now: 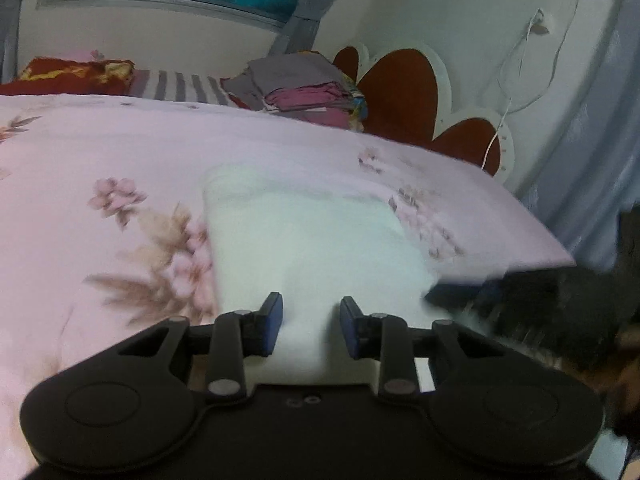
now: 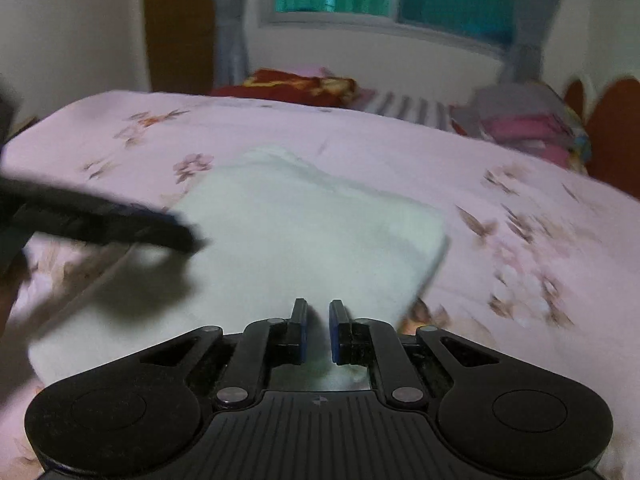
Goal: Fold small clothes
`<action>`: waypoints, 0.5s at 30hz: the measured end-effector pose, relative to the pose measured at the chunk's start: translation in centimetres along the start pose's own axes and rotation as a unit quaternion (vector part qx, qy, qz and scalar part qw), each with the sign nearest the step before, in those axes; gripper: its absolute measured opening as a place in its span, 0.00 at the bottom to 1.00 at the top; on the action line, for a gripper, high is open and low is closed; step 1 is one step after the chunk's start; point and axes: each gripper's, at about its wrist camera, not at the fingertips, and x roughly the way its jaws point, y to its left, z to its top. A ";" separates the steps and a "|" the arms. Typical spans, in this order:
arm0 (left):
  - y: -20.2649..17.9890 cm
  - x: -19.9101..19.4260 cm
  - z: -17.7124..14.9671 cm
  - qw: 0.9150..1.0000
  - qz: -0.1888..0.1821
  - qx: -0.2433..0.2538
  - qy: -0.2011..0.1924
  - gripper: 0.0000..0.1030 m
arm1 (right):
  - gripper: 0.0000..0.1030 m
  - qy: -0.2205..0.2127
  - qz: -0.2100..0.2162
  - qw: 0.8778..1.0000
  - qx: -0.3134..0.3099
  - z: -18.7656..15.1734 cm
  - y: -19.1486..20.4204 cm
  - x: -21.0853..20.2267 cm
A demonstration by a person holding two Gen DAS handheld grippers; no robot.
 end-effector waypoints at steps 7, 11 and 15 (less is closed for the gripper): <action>-1.8 -3.2 -4.4 0.999 0.045 0.016 0.025 0.29 | 0.09 0.015 0.053 0.995 -0.082 -2.7 4.2 -3.1; -3.0 -4.7 -5.8 0.996 0.064 0.043 0.035 0.29 | 0.09 0.033 0.045 0.997 -0.054 -5.5 3.4 -3.8; -3.1 -5.9 -6.9 0.996 0.076 0.034 0.037 0.31 | 0.09 0.038 0.033 0.998 -0.037 -7.2 2.9 -5.3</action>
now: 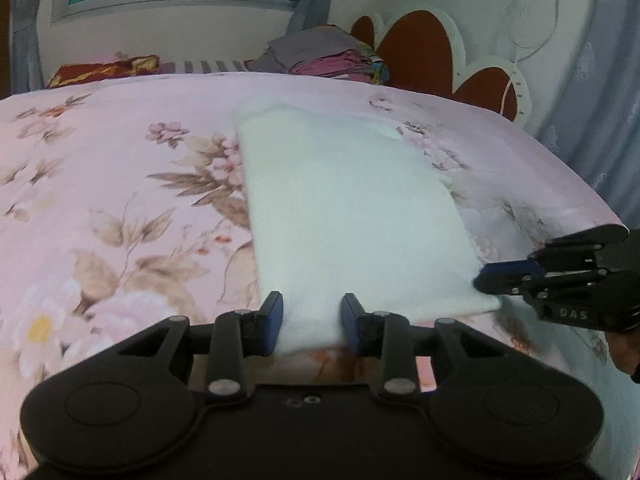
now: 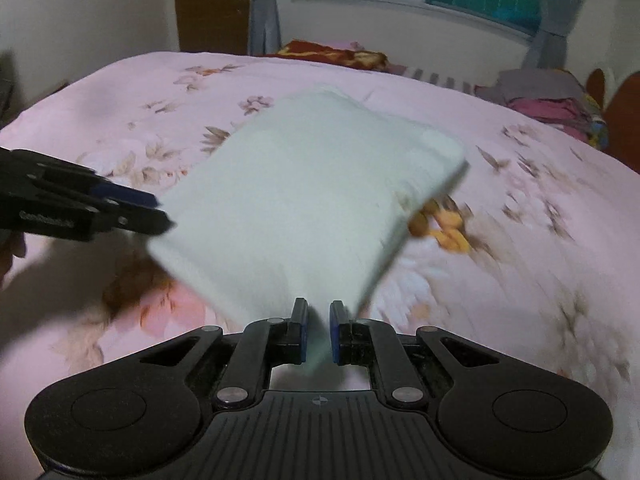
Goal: Fold small clothes
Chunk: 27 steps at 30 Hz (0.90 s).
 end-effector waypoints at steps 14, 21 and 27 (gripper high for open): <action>4.7 6.7 14.1 0.998 0.012 -0.019 -0.062 0.68 | 0.25 -0.099 -0.016 0.976 0.192 9.5 -7.4 1.3; 5.3 15.0 16.7 0.999 0.007 -0.030 0.030 0.55 | 0.25 -0.053 -0.037 0.980 0.191 14.3 -8.5 8.5; 6.6 15.2 16.1 0.999 0.000 -0.038 0.028 0.87 | 0.25 -0.009 -0.075 0.979 0.189 13.1 -9.6 11.2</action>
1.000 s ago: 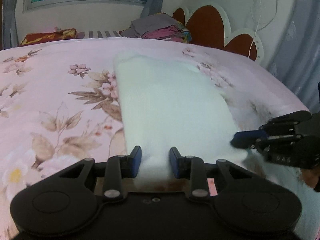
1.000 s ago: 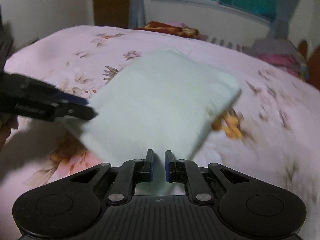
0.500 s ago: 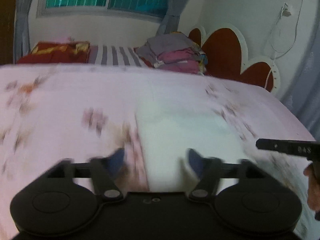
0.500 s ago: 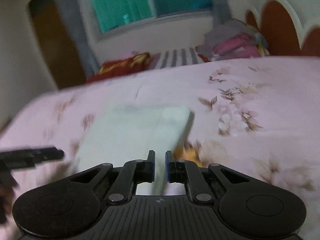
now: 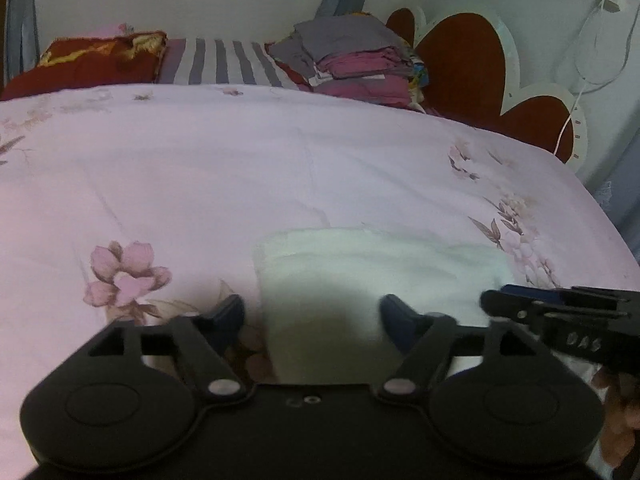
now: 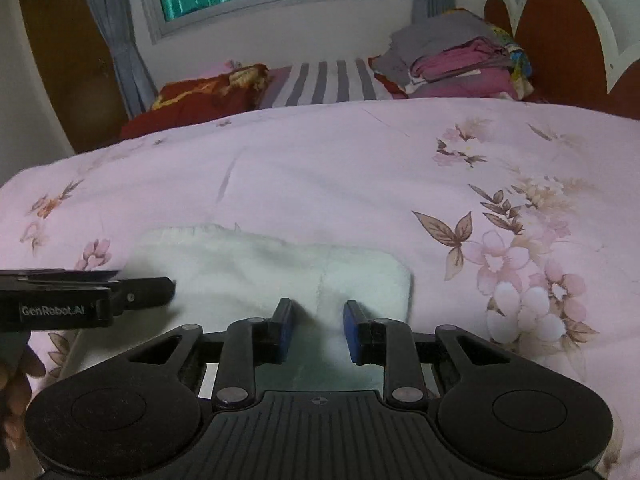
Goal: Fold small clothes
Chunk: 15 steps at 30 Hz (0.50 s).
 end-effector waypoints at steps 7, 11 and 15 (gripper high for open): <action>0.5 -1.4 -0.3 1.000 0.003 0.001 -0.006 0.96 | 0.72 -0.061 0.021 0.996 0.060 -1.9 -2.4 -4.7; -0.4 -2.2 -0.5 1.000 0.014 0.018 -0.009 0.96 | 0.72 -0.045 0.044 0.994 0.087 -2.8 -3.9 -6.1; -1.3 -3.3 -1.1 1.000 0.021 0.018 -0.009 0.96 | 0.72 -0.024 0.095 0.983 0.153 -4.1 -6.1 -6.2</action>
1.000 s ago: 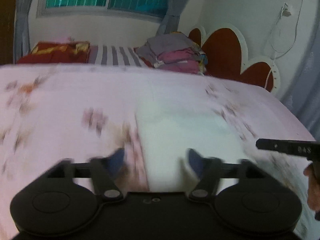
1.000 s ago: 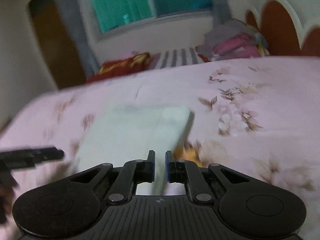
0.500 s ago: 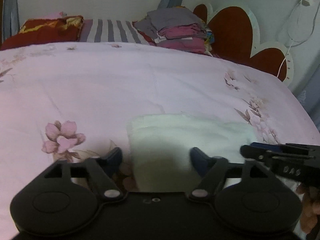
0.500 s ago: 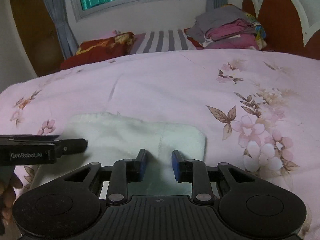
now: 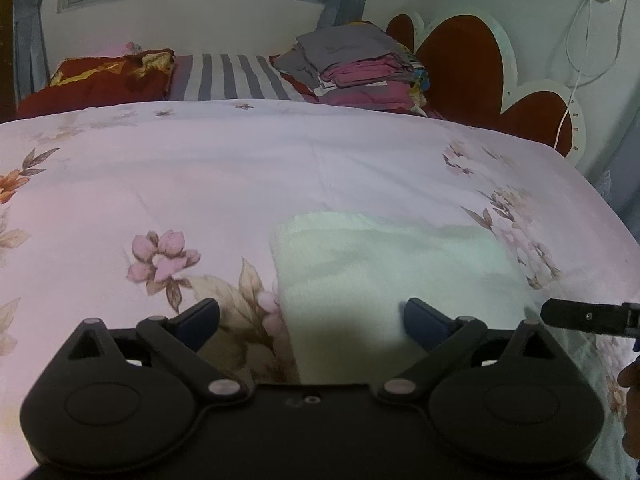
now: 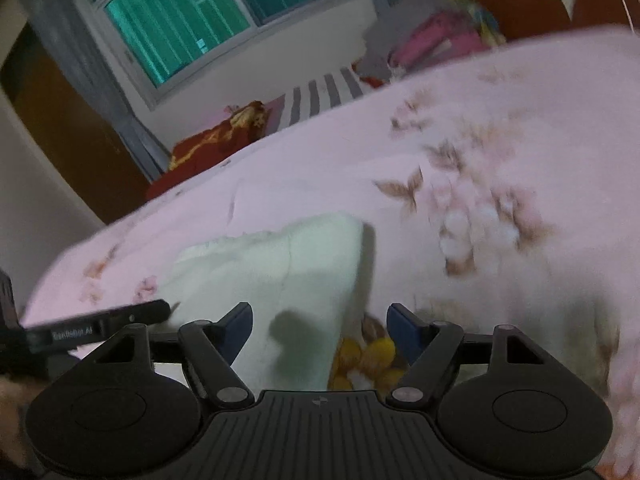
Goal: Fold small clothes
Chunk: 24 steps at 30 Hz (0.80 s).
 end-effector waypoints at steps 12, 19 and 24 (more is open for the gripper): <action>-0.4 -2.5 -3.9 0.999 0.013 -0.045 0.014 0.96 | 0.60 0.034 0.100 0.993 0.055 -0.8 -2.6 -2.0; 0.1 -3.5 -4.3 0.999 0.010 -0.047 0.020 0.90 | 0.54 0.035 0.032 0.999 0.017 -0.8 -2.3 -1.8; 2.3 -2.5 -4.5 0.987 -0.065 -0.138 0.043 0.79 | 0.55 0.077 0.110 0.987 0.089 -0.2 -4.0 -1.5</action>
